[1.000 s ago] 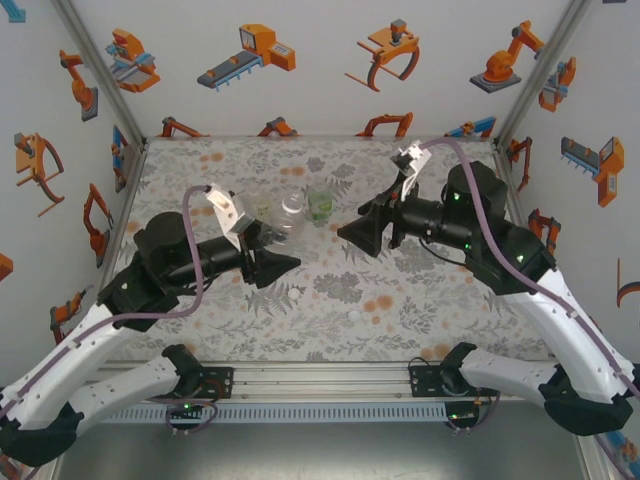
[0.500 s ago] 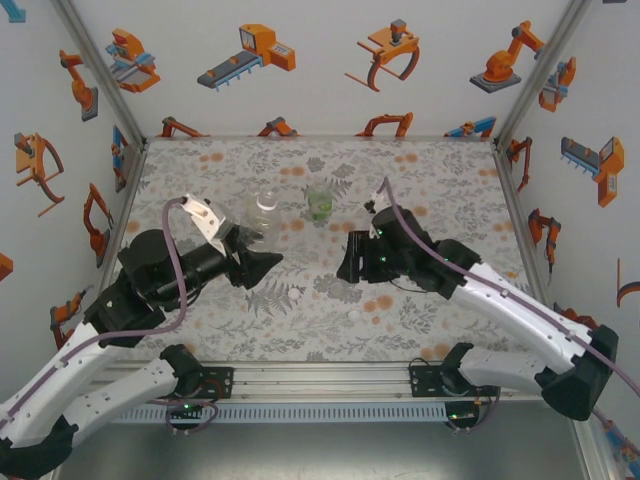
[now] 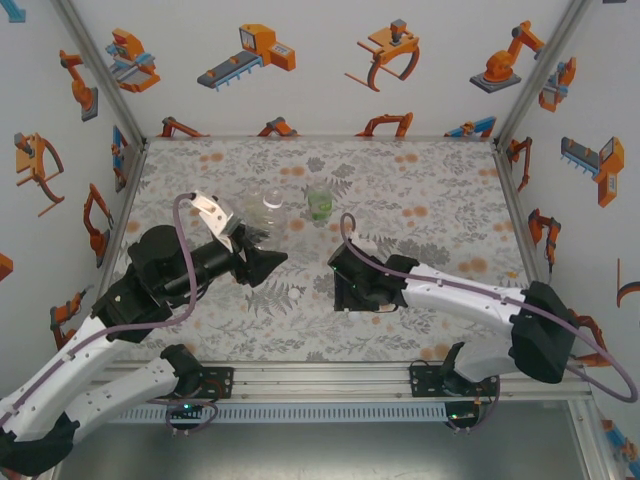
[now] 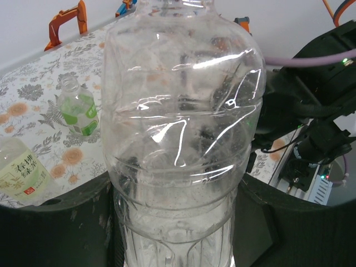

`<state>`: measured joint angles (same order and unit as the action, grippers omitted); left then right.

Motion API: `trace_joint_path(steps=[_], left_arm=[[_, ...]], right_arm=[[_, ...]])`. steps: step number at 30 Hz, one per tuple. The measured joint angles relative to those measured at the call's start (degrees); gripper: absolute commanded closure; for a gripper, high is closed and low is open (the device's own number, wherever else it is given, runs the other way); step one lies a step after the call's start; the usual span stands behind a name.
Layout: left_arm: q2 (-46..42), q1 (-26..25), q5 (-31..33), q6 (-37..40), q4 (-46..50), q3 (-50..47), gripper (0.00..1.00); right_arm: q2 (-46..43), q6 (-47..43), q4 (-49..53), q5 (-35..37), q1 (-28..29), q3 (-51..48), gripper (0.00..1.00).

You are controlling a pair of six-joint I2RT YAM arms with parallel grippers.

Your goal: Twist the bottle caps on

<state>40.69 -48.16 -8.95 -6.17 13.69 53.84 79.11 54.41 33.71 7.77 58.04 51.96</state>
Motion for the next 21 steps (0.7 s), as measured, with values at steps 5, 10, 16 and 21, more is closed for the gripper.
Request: trace_joint_path(steps=[5,10,16,21], left_arm=[[-0.2,0.0,0.0,-0.2,0.0,0.0,1.00],[-0.3,0.0,0.0,-0.2,-0.4,-0.4,1.00],[-0.2,0.0,0.2,-0.2,-0.4,-0.4,1.00],[-0.2,0.0,0.4,-0.2,-0.4,-0.7,1.00]], right_arm=[[3.6,1.2,1.0,2.3,1.1,0.0,0.55],[5.2,2.1,2.6,4.2,1.2,0.1,0.55],[6.6,2.7,3.4,5.4,1.2,1.2,0.54],[7.6,2.8,3.4,5.4,1.2,1.3,0.54]])
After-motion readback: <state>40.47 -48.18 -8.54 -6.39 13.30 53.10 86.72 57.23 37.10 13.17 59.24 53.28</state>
